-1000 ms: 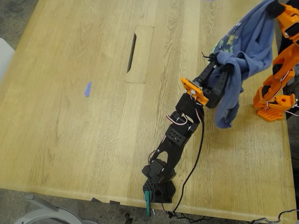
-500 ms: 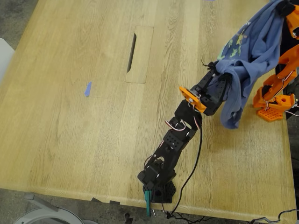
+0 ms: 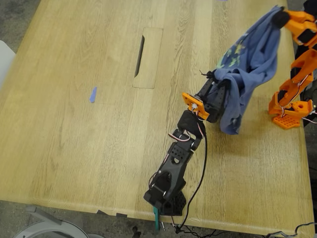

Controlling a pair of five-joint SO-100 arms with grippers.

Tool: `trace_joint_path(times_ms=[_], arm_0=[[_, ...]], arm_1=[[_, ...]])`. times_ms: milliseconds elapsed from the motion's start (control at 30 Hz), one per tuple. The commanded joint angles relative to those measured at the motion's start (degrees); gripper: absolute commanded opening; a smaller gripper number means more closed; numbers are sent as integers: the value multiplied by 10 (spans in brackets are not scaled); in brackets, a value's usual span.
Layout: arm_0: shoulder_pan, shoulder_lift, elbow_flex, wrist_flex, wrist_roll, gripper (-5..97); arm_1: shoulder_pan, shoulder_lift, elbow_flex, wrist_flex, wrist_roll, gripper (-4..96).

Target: Fold a T-shirt

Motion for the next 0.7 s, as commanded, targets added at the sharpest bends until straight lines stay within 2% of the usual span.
trace_joint_path(times_ms=[0,200,400,667], arm_0=[[-31,39,6,-25,-15,-2],[-66,65,70,-27,-23,-2],[-111,67,131,-80,-33,-2],[-185,18,178,-155,-50,-2]], arm_1=[[13,0,-12,48,4,25],[54,5,-12,149,13,24],[83,-40,-12,149,13,24],[129,-171,-12,98,14,25]])
